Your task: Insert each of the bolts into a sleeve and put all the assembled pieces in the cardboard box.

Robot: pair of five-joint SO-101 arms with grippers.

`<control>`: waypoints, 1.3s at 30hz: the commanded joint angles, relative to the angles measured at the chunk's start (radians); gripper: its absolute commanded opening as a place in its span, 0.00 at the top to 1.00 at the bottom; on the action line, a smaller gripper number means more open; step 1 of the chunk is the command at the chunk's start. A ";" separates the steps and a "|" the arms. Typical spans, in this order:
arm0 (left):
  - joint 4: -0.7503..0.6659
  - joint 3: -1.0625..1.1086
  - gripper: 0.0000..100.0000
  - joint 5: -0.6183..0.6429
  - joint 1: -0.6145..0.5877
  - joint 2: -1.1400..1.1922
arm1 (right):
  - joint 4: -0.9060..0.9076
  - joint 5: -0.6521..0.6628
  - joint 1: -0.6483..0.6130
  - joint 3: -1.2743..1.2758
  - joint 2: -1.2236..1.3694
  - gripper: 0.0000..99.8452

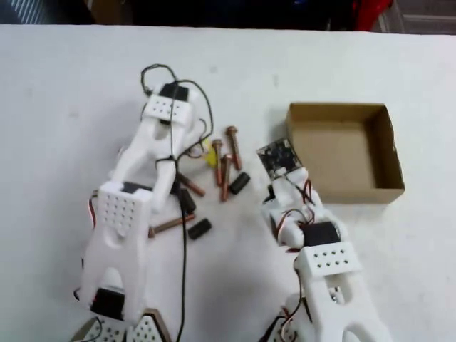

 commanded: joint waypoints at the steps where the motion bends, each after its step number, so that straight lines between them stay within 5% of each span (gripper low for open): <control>1: 0.018 -0.046 0.62 0.009 0.001 -0.012 | -0.019 -0.002 0.010 -0.009 -0.025 0.98; 18: -0.018 -0.038 0.63 0.011 -0.059 -0.010 | -0.018 -0.002 0.010 -0.009 -0.025 0.98; 26: -0.166 -0.040 0.89 0.005 -0.054 -0.010 | -0.018 -0.002 0.007 -0.009 -0.025 0.98; 31: -0.213 -0.044 0.91 0.000 -0.025 -0.010 | -0.018 -0.002 0.005 -0.009 -0.025 0.98; 33: -0.207 -0.046 0.91 -0.068 0.007 -0.012 | -0.018 -0.002 0.005 -0.009 -0.025 0.98; 39: -0.207 -0.038 0.91 -0.549 0.059 -0.012 | -0.018 -0.002 0.004 -0.008 -0.025 0.98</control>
